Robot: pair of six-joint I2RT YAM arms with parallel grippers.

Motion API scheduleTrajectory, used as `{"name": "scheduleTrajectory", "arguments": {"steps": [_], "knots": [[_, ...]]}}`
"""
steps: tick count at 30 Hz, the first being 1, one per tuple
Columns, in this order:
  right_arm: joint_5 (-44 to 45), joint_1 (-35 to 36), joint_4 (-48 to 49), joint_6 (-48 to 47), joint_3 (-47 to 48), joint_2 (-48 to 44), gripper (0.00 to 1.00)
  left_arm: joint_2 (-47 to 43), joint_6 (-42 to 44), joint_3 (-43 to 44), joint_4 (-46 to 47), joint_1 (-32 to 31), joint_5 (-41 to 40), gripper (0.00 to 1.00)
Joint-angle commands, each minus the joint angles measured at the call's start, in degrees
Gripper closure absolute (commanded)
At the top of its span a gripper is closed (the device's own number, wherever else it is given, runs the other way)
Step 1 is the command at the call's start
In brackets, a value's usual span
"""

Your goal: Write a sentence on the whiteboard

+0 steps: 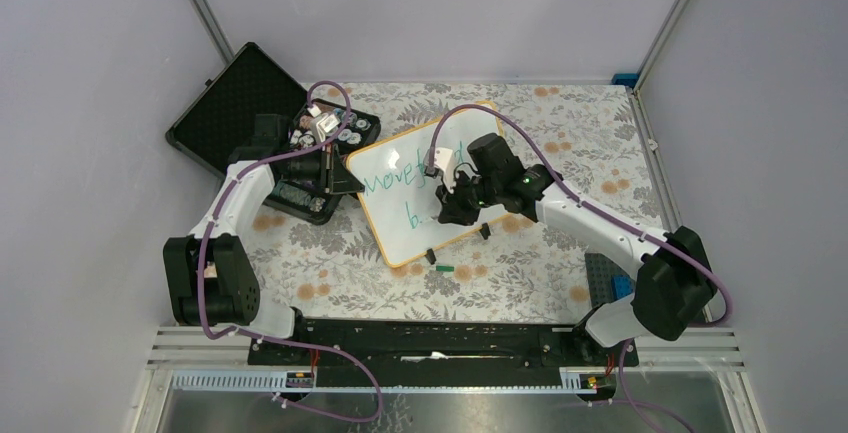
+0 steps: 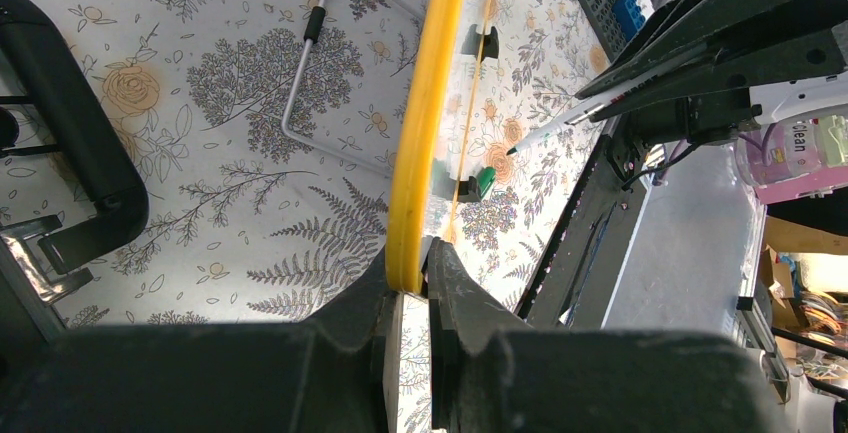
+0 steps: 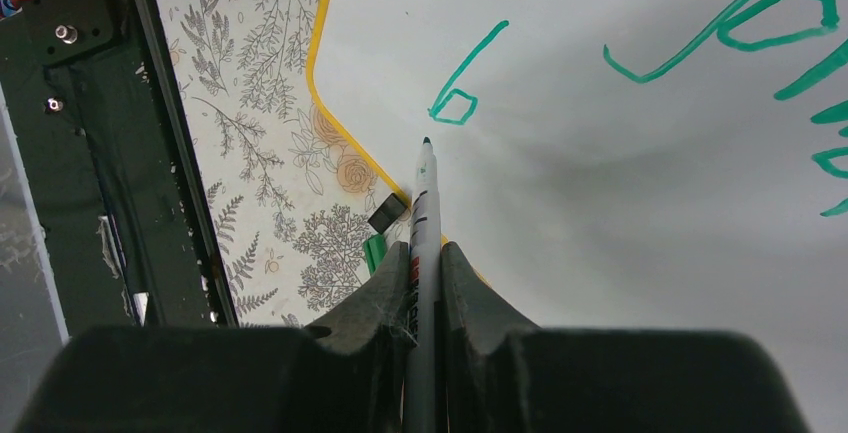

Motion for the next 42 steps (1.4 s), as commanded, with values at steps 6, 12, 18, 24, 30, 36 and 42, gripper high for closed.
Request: {"name": "scheduleTrajectory", "arguments": {"steps": [6, 12, 18, 24, 30, 36, 42], "knots": [[0.5, -0.5, 1.5, 0.8, 0.3, -0.3, 1.0, -2.1, 4.2, -0.7, 3.4, -0.3, -5.7, 1.0], [0.3, -0.3, 0.8, 0.8, 1.9, 1.1, 1.0, -1.9, 4.1, -0.6, 3.5, -0.2, -5.7, 1.0], [3.4, -0.2, 2.0, 1.5, 2.2, 1.6, 1.0, -2.1, 4.1, -0.8, 3.4, -0.2, -5.8, 1.0], [6.7, -0.2, 2.9, 2.3, 2.7, 2.3, 1.0, -2.1, 4.1, -0.6, 3.5, -0.3, -5.9, 1.0], [7.6, -0.3, 3.6, 2.6, 2.9, 2.7, 1.0, -2.0, 4.1, -0.7, 3.5, -0.2, -5.8, 1.0], [8.2, -0.3, 4.2, 3.1, 3.2, 3.3, 1.0, -2.2, 4.2, -0.9, 3.5, -0.2, -5.9, 1.0], [8.3, -0.3, 5.1, 3.6, 3.4, 3.5, 1.0, -2.2, 4.2, -1.2, 3.5, -0.2, -6.0, 1.0]]}}
